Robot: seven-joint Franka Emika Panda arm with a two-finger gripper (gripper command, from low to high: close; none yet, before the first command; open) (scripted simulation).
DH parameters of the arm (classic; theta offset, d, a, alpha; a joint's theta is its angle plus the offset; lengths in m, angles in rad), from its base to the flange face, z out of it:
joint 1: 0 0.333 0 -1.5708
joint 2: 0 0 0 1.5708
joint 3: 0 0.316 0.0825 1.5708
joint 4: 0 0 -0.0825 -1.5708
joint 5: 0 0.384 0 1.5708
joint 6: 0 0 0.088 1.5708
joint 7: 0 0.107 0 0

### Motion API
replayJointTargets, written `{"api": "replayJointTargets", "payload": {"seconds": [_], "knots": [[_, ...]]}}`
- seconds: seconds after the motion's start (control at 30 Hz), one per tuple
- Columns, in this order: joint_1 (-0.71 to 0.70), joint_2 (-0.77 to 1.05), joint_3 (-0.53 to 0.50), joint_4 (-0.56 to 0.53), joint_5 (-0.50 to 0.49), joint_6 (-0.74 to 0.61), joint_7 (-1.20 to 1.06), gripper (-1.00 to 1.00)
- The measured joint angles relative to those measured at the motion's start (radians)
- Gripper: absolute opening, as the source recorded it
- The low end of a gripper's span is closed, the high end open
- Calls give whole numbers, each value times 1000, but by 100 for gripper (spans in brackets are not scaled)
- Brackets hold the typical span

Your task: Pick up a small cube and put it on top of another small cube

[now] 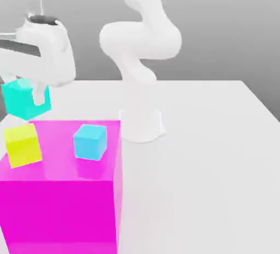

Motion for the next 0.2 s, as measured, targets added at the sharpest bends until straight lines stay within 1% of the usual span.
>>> {"api": "replayJointTargets", "payload": {"seconds": [0.07,0.1,0.2], "knots": [[-6,28,-7,-49,7,76,-1,-100],[-7,37,-8,-63,9,99,-2,100],[-7,37,-8,-63,9,99,-2,100]]}}
